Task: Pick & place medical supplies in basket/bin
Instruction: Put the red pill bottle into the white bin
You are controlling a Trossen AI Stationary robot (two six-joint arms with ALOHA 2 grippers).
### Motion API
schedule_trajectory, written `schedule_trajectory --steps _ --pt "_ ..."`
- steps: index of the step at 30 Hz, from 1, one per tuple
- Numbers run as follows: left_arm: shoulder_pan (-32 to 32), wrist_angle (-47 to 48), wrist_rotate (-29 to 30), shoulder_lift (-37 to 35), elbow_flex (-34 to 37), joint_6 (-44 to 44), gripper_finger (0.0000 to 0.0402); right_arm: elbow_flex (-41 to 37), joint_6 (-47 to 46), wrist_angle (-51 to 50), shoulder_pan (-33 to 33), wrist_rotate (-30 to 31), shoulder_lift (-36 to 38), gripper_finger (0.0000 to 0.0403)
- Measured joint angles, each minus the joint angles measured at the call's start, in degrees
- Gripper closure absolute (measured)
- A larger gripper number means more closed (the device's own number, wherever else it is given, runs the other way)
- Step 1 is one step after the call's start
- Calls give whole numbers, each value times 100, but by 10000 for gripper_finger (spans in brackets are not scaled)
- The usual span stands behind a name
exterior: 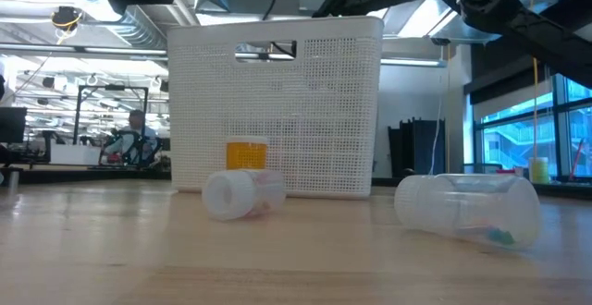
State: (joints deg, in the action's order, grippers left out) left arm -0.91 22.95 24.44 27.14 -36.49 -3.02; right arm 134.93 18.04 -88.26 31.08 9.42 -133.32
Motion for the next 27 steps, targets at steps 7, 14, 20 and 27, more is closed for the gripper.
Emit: schedule_trajectory --steps 7,14,20,27 --pt "0 4 -7 58 0 -77 370 2 134 307 47 -260 -22 289" --pt "0 4 -12 206 0 -86 370 -2 -261 -188 109 -534 -22 285" --pt "0 4 -12 386 0 -88 370 -33 -274 -113 214 -659 -22 283" --pt "0 4 -6 699 1 -519 371 -35 -556 -97 311 -685 -22 281"
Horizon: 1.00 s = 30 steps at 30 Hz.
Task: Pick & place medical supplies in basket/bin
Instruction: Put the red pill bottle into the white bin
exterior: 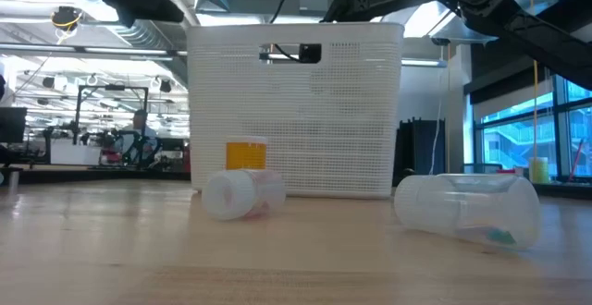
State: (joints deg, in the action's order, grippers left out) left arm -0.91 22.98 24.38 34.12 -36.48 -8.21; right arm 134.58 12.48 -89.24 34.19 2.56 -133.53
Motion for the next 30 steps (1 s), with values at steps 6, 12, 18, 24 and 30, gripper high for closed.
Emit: schedule_trajectory --steps 6,12,18,24,30 --pt "0 238 712 195 -1 -188 371 -2 -29 -48 -4 -12 0 280" --pt "-1 355 182 675 1 -596 371 -2 2 -39 15 -24 0 280" --pt "0 -25 158 1457 1 -710 371 -2 0 -36 20 -26 0 280" --pt "1 -642 28 1873 4 -451 371 -4 -1 -48 22 -26 0 280" --pt "31 -703 9 1918 4 -408 371 -5 -18 -58 22 107 0 279"
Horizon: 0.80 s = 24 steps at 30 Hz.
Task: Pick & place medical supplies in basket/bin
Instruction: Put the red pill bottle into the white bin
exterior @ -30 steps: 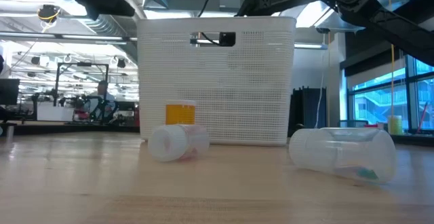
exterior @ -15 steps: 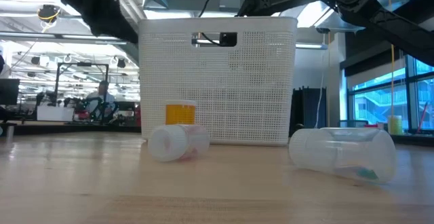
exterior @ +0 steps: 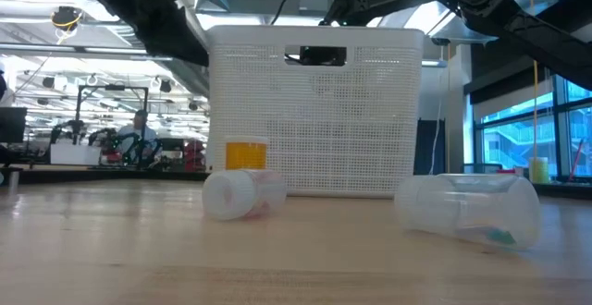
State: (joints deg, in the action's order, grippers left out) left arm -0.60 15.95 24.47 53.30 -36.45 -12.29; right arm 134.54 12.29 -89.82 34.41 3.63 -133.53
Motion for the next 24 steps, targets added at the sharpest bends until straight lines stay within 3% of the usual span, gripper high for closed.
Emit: schedule_trajectory --steps 12,24 --pt "48 5 -186 -2 0 1 371 -2 -3 351 0 26 0 279" --pt "44 8 -455 -4 0 2 371 -2 -50 7 93 14 0 279"
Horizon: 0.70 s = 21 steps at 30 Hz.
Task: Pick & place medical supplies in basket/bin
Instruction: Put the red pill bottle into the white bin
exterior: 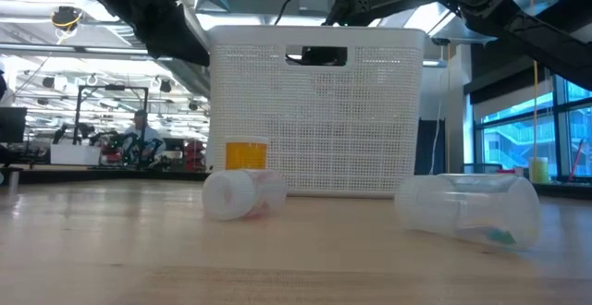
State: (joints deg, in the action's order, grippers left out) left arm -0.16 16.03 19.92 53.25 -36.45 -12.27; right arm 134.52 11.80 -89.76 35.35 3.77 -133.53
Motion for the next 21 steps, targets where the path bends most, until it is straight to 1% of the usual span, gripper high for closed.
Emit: schedule_trajectory --steps 11,21 --pt "0 0 -19 0 0 0 371 0 -251 -19 14 -83 0 279" --pt "0 7 -162 0 0 0 371 0 -255 -15 14 -83 0 279"
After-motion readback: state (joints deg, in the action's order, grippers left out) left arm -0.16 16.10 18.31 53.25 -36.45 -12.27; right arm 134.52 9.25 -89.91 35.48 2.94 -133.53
